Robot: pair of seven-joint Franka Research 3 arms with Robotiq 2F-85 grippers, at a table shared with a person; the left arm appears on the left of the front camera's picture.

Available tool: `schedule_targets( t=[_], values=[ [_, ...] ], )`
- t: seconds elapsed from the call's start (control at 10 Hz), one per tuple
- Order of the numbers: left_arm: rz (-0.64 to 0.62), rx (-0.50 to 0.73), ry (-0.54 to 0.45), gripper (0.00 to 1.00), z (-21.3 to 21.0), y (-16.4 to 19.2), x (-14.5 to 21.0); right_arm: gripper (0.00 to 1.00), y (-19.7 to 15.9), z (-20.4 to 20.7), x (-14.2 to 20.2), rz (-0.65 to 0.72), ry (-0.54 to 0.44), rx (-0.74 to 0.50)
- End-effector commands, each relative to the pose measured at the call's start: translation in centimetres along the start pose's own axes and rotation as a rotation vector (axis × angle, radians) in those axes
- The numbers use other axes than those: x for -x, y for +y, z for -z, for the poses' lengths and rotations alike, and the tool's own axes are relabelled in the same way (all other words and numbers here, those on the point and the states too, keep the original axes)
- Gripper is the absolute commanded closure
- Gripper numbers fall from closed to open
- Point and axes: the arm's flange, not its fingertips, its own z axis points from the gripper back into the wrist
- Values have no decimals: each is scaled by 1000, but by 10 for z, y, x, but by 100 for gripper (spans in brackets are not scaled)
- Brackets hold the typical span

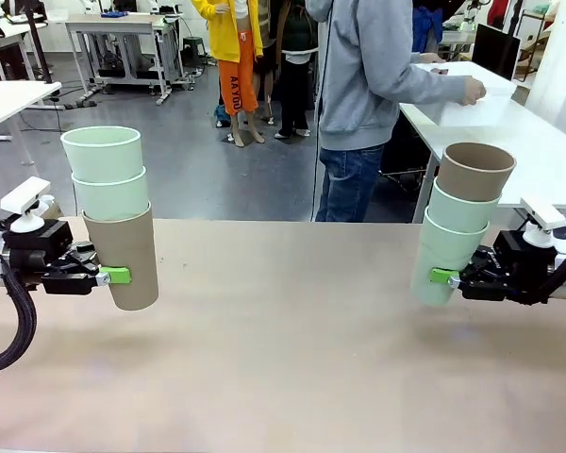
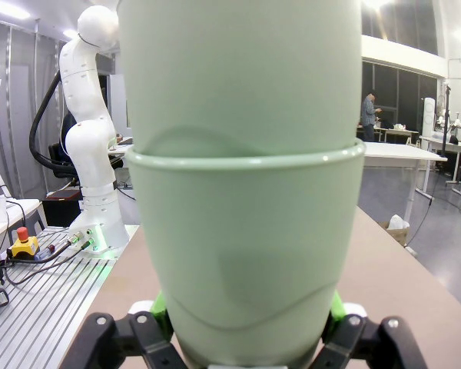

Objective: Stack the cups and store them in the basket.
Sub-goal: Place the stack of Reusable plastic cups into the Pantry Basket.

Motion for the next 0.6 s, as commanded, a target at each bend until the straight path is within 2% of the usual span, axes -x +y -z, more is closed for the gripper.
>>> schedule_targets(
  t=[0.0,0.5],
  values=[
    [-2,-2,-14,15,1,0,-6,16,0,0,-4,-15,-3,2],
    [-2,-2,-14,15,1,0,-6,16,0,0,-4,-15,-3,2]
  ],
)
